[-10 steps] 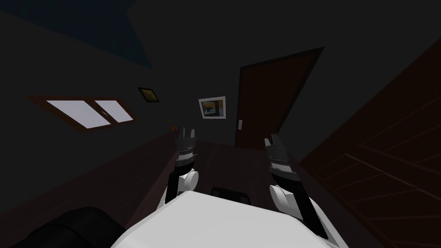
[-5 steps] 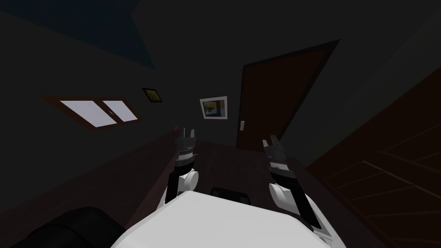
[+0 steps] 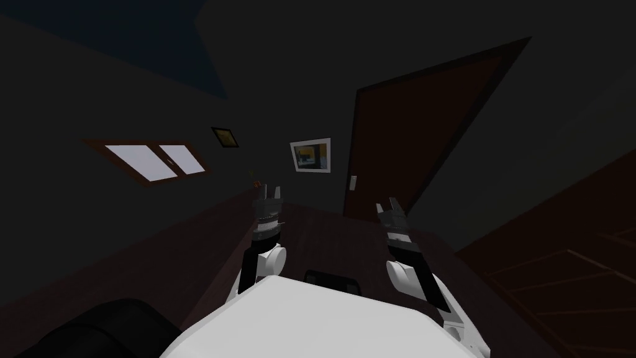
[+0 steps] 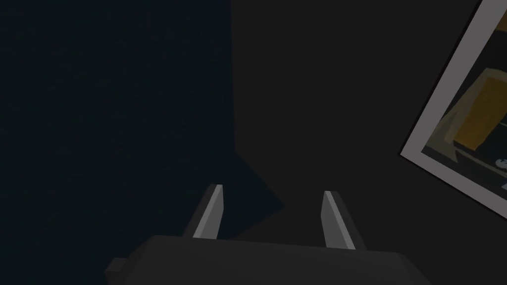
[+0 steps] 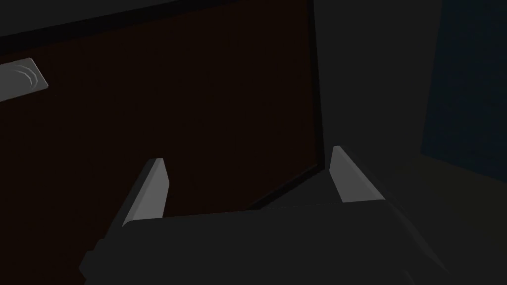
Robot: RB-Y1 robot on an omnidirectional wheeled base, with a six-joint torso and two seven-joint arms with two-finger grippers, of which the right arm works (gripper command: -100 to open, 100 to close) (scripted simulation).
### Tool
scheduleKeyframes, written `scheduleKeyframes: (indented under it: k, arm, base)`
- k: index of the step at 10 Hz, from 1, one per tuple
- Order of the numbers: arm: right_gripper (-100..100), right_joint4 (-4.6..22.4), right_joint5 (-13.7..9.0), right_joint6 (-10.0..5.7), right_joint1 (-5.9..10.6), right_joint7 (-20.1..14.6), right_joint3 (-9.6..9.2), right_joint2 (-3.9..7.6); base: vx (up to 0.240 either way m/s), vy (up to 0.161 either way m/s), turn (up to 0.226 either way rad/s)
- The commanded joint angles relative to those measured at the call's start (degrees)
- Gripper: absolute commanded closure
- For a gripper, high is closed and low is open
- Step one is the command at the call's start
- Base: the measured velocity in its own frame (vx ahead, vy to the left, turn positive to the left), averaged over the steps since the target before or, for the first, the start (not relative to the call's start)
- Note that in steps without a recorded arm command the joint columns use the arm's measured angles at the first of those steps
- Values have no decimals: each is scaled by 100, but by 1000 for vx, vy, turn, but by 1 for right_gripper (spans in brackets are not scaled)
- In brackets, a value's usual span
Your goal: Pull the door open
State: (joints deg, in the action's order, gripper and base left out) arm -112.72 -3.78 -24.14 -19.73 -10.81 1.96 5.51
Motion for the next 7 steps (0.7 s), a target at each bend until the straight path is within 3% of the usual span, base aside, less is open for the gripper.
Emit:
scheduleKeyframes:
  k: [1,7]
  arm:
    - [-100,216,-128,7,82,-286,53,74]
    - [-100,1028,-530,10,469,-1141,220,277]
  base:
    - [103,-18,76]
    - [77,-6,76]
